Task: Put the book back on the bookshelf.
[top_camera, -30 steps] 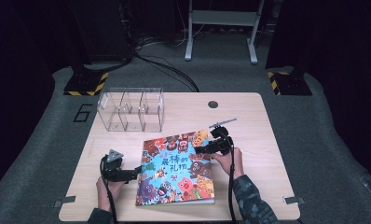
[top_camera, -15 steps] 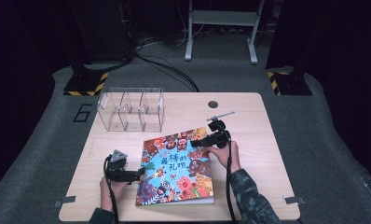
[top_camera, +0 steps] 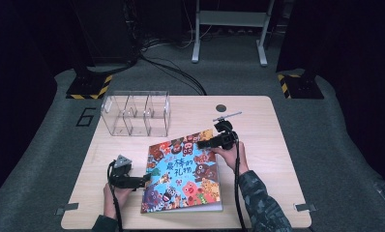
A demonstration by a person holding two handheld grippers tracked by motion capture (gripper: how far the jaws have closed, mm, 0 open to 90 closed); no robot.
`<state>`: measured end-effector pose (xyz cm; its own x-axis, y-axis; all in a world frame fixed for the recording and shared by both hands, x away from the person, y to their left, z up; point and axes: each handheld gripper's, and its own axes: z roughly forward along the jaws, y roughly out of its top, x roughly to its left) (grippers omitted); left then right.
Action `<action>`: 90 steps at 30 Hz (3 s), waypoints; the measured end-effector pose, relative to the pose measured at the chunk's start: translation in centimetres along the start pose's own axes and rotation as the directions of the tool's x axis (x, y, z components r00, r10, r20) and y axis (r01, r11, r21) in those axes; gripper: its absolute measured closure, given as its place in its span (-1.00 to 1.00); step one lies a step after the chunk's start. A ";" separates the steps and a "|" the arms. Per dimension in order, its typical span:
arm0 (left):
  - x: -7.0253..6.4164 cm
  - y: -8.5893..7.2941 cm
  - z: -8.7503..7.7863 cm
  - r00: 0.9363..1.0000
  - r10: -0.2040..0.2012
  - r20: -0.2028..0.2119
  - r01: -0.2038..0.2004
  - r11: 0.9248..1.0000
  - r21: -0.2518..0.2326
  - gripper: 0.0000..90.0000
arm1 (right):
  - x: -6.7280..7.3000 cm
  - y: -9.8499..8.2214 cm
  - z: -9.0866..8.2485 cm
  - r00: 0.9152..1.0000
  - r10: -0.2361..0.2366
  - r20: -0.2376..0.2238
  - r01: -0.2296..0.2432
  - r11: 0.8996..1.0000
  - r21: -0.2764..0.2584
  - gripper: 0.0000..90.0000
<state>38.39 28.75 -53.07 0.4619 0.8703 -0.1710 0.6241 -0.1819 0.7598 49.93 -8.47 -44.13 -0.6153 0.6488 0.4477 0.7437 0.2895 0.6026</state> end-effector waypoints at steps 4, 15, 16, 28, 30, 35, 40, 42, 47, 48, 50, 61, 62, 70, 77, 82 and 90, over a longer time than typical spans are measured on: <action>0.3 0.2 0.0 1.000 0.012 0.005 -0.012 1.000 0.009 -0.99 | 0.1 0.0 -0.2 1.000 -0.018 -0.021 0.017 1.000 -0.020 0.24; 0.7 0.7 0.0 0.996 -0.054 0.075 0.053 0.998 0.016 -1.00 | 1.2 -0.1 -0.8 0.989 -0.138 -0.049 0.132 0.985 -0.109 0.35; 0.8 0.8 0.0 0.994 -0.057 0.090 0.055 0.998 0.020 -1.00 | 1.3 -0.1 -0.8 0.989 -0.143 -0.050 0.136 0.984 -0.115 0.36; 0.2 2.1 -0.1 0.990 -0.051 0.129 0.050 0.999 0.010 -1.00 | 1.3 0.0 -0.9 0.991 -0.123 -0.060 0.116 0.988 -0.107 0.37; 0.0 2.1 0.3 0.991 -0.048 0.128 0.046 0.999 0.018 -1.00 | 1.3 0.1 -0.9 0.994 -0.098 -0.054 0.092 0.991 -0.093 0.36; 0.1 1.7 0.7 0.991 -0.035 0.130 0.031 0.999 0.039 -1.00 | 1.7 0.5 -1.0 0.997 -0.058 -0.043 0.056 0.997 -0.059 0.35; 0.0 1.6 1.0 0.991 -0.031 0.129 0.025 0.999 0.043 -1.00 | 2.0 0.7 -0.9 0.999 -0.051 -0.015 0.051 0.999 -0.019 0.24; 0.0 1.6 1.0 0.991 -0.032 0.131 0.027 0.999 0.040 -1.00 | 2.0 0.8 -0.8 0.999 -0.053 -0.005 0.053 0.999 -0.003 0.23; 0.0 1.5 1.1 0.991 -0.027 0.134 0.021 0.999 0.041 -1.00 | 1.8 0.9 -0.3 0.999 -0.030 0.014 0.030 0.999 0.010 0.18; 0.0 1.5 1.1 0.991 -0.021 0.134 0.016 0.999 0.041 -1.00 | 1.6 1.0 0.0 0.999 -0.027 0.018 0.026 1.000 0.016 0.16; 0.0 1.5 1.1 0.990 -0.019 0.137 0.013 0.999 0.040 -1.00 | 1.4 1.1 0.4 1.000 -0.008 0.023 0.007 1.000 0.018 0.17; 0.2 1.6 1.2 0.984 -0.044 0.172 0.039 0.999 0.030 -1.00 | 1.8 1.0 0.3 0.995 -0.090 0.037 0.090 0.996 -0.006 0.20; 0.2 1.6 1.3 0.983 -0.048 0.175 0.044 0.999 0.028 -1.00 | 1.8 0.9 0.3 0.995 -0.099 0.033 0.099 0.995 -0.010 0.20; 0.3 2.0 1.0 0.982 -0.069 0.177 0.068 0.998 0.011 -1.00 | 1.5 0.2 0.2 0.990 -0.138 0.030 0.139 0.989 -0.044 0.20; 0.3 2.8 1.2 0.977 -0.071 0.199 0.072 0.997 0.003 -1.00 | 2.2 -0.2 -0.4 0.982 -0.184 0.047 0.187 0.979 -0.078 0.20; 0.3 3.4 1.2 0.976 -0.072 0.205 0.074 0.997 -0.001 -1.00 | 2.7 -0.7 -0.9 0.973 -0.222 0.056 0.227 0.967 -0.118 0.20; 0.3 4.1 1.4 0.967 -0.079 0.241 0.081 0.997 0.001 -1.00 | 3.4 -1.2 -1.6 0.960 -0.273 0.066 0.281 0.943 -0.177 0.20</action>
<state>41.95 27.66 -50.91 0.5494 0.7459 -0.3765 0.6603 -0.1115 0.7426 46.50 -7.77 -42.28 -0.7762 0.5903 0.2213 0.4824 0.3303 0.8113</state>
